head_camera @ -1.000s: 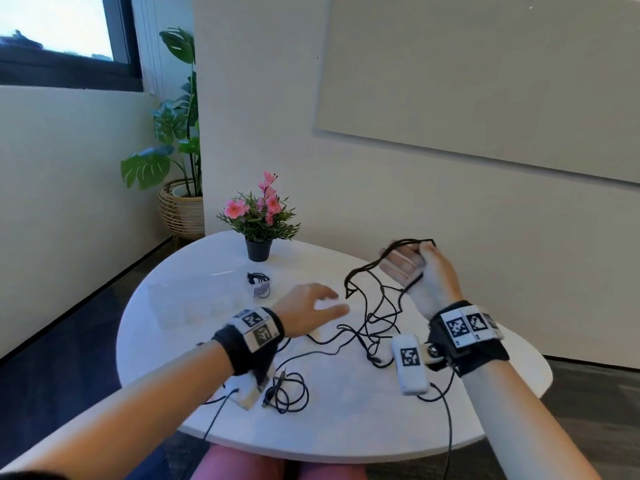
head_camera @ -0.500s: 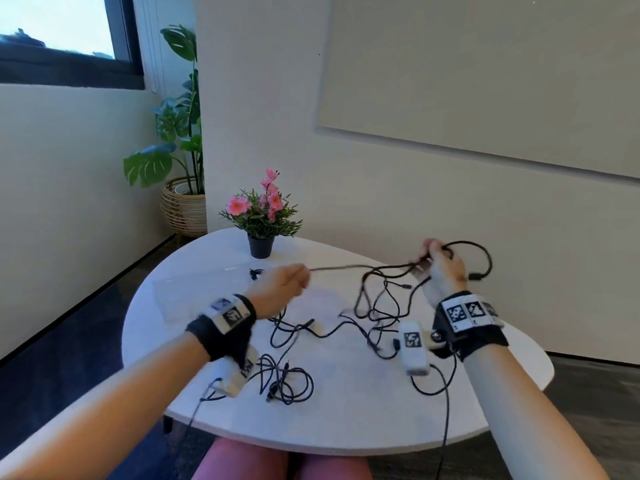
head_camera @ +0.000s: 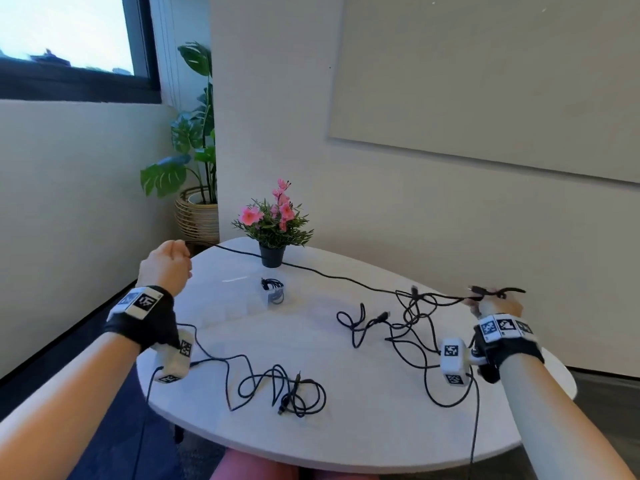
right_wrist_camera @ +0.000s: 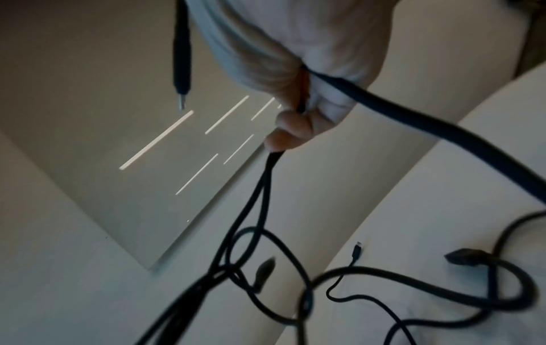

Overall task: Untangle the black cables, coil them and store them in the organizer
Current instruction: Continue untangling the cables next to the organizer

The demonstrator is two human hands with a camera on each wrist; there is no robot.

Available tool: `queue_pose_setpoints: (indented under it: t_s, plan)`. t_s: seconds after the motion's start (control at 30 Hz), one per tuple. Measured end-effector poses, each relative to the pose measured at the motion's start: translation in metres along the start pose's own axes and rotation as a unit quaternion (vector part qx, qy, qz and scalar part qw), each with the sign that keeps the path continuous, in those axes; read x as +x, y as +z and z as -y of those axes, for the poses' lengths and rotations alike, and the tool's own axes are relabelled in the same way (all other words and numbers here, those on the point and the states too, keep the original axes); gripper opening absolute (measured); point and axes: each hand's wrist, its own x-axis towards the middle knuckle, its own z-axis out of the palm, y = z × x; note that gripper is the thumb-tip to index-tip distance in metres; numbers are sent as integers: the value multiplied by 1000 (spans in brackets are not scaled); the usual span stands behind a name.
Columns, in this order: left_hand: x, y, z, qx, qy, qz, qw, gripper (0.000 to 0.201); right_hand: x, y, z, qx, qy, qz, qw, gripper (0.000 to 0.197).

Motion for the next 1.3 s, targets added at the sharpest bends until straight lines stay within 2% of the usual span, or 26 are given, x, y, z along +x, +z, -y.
queue_pose_setpoints:
  t_s: [0.13,0.23,0.33,0.4,0.43,0.5,0.57,0.63,0.67,0.7,0.77,0.83,0.9,0.97,1.0,1.03,1.07,1.1,1.13,1.17,1.23,1.3]
  plan:
    - [2,1,10,-84,-52,-38,994,32,4,-1,-6,75,49,-32,995,14]
    - [-2,5,5,-195,-57,-34,979,33,-5,-2,-8,87,55,17,995,19]
    - [-6,19,-8,-257,-12,24,966,25,-18,6,-11,137,95,91,982,15]
    - [-12,36,-17,-154,30,51,986,19,-31,20,-14,164,122,150,967,18]
    - [-19,46,-24,-73,47,53,995,24,-40,28,-15,176,134,179,959,20]
    - [-44,67,-42,32,94,66,993,52,-58,45,-15,206,151,227,940,24]
    - [-76,86,-59,62,170,142,973,60,-75,58,-12,228,157,262,925,25]
    - [-105,105,-66,100,241,266,928,52,-89,69,-9,237,155,291,914,28]
    - [-118,114,-67,120,255,319,905,52,-94,73,-8,239,155,302,910,28]
    - [-129,121,-70,130,247,364,889,54,-99,75,-6,240,156,311,906,29]
    - [-147,135,-73,135,208,419,873,54,-105,77,-6,245,154,325,901,28]
    - [-154,143,-73,153,199,443,861,38,-112,75,-6,256,150,331,896,28]
    - [-155,145,-72,96,158,476,860,25,-118,72,-6,263,123,332,897,26]
    - [-153,143,-72,44,127,500,856,27,-124,69,-8,221,54,338,913,18]
    - [-152,139,-73,54,144,498,854,28,-125,69,-9,155,-16,347,925,12]
    - [-150,135,-75,77,174,494,849,30,-125,67,-12,46,-112,364,924,12]
    - [-148,131,-77,117,213,480,843,31,-125,66,-15,-91,-216,385,893,28]
    - [-146,125,-79,172,264,452,834,33,-124,66,-19,-216,-296,412,834,44]
    - [-144,119,-82,227,317,411,824,34,-123,66,-24,-305,-334,435,778,54]
    - [-142,114,-85,260,353,371,819,35,-126,65,-28,-353,-336,453,747,56]
    - [-138,105,-89,246,377,327,831,33,-128,65,-39,-421,-344,453,706,43]
    - [-137,99,-94,223,398,298,839,30,-134,67,-43,-478,-384,402,680,25]
